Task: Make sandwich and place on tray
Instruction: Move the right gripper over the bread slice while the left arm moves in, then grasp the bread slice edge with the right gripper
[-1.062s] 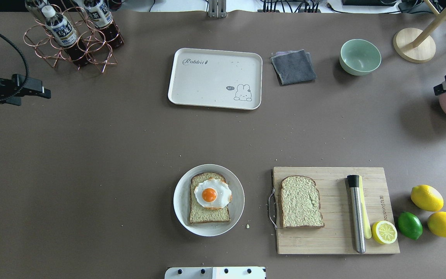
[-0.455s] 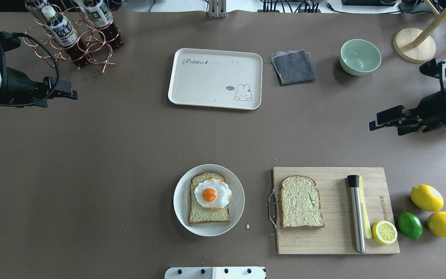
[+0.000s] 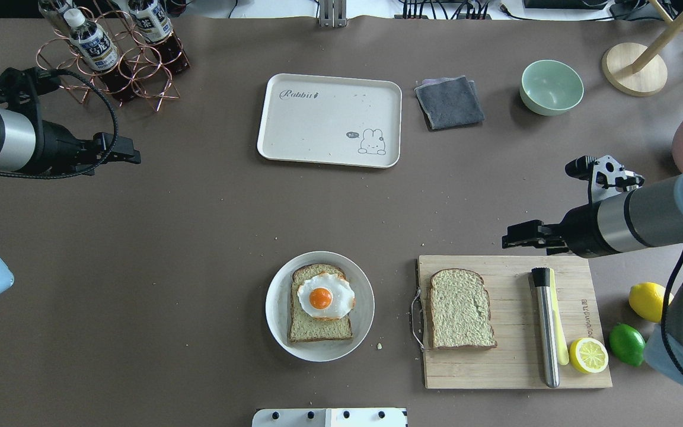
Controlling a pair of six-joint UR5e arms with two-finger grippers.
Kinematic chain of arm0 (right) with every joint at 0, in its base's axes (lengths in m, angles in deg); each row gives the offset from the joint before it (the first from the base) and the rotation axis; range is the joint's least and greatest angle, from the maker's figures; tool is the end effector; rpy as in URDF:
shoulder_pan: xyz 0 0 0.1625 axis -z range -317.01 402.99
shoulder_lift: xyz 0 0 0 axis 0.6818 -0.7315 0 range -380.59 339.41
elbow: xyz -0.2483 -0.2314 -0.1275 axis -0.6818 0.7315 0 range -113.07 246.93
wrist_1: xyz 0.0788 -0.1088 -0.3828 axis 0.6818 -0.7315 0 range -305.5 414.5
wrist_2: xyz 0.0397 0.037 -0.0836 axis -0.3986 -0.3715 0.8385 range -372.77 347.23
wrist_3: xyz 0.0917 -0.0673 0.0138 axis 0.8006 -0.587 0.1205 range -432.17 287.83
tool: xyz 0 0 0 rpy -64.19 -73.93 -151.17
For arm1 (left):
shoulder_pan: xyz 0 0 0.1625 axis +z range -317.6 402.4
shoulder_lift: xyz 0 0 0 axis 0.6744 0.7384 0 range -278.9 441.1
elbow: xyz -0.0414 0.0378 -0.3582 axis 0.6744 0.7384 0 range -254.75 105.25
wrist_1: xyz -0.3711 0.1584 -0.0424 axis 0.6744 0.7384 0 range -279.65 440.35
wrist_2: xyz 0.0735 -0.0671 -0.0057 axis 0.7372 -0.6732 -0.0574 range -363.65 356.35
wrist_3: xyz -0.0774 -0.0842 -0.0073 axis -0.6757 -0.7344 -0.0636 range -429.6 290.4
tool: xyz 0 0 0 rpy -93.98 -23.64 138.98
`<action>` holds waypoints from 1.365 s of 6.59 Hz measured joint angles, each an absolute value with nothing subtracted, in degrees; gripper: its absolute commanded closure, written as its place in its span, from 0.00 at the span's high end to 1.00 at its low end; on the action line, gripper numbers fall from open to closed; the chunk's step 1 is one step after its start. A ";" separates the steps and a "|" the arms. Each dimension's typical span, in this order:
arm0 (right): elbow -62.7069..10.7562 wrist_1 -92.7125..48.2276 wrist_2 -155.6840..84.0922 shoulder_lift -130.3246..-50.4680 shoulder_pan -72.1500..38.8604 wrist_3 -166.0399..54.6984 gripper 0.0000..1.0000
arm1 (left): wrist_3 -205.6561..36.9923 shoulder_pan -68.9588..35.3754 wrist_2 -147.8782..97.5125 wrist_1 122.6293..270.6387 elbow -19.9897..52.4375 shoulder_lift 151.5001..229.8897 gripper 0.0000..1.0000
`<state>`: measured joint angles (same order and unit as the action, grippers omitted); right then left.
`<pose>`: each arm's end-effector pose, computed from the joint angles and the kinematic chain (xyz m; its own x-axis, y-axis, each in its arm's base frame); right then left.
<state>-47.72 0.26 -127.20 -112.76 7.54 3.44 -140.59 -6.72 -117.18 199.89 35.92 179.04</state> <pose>-0.3424 -0.3492 0.3485 0.4754 0.0608 0.8777 -0.1276 0.9918 0.0004 0.2796 -0.4568 0.3089 0.4802 -0.0983 -0.8716 0.3331 0.9397 0.0776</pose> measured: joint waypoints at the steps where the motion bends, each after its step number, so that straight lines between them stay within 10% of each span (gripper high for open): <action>1: -48.12 1.09 -123.68 -112.49 12.25 6.59 1.00 | -140.67 -6.67 -117.08 199.89 35.92 179.07 0.98; 6: -47.81 1.75 -116.17 -112.87 20.89 9.21 0.94 | -140.70 -6.66 -117.10 199.89 35.91 178.99 0.98; 9: -45.80 1.66 -112.62 -112.49 22.59 9.28 0.00 | -140.69 -6.64 -117.03 199.89 35.88 178.93 0.98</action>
<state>-45.80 1.66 -112.62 -112.49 22.59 9.28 -140.69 -6.64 -117.03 199.89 35.88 178.93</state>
